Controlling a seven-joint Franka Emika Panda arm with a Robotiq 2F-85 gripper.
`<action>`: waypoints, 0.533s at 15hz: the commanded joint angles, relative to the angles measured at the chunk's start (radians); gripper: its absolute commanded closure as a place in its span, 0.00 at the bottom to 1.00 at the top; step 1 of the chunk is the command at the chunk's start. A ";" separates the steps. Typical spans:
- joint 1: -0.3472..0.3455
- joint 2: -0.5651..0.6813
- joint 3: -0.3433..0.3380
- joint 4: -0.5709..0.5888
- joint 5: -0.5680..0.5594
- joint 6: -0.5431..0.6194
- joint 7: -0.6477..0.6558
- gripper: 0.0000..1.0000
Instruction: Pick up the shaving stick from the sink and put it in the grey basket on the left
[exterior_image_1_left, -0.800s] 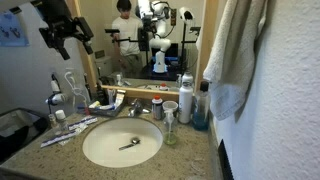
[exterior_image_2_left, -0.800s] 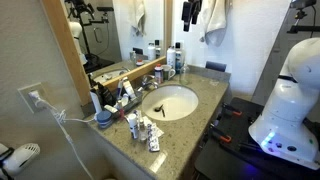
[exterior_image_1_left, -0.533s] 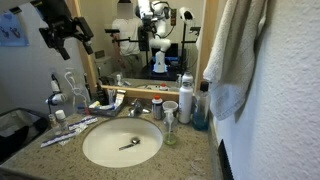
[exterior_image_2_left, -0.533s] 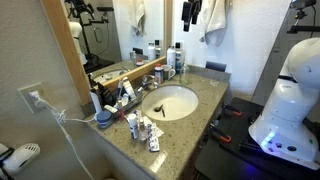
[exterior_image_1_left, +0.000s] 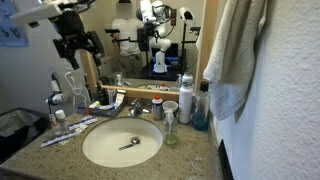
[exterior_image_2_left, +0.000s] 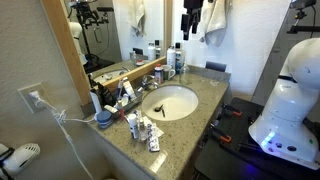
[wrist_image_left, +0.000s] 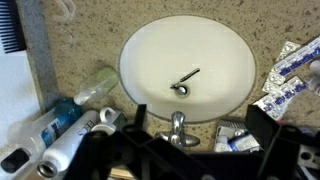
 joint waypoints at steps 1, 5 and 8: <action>-0.024 0.145 -0.053 -0.011 0.009 0.120 0.028 0.00; -0.040 0.340 -0.098 -0.014 0.043 0.317 0.040 0.00; -0.041 0.494 -0.107 -0.004 0.092 0.446 0.084 0.00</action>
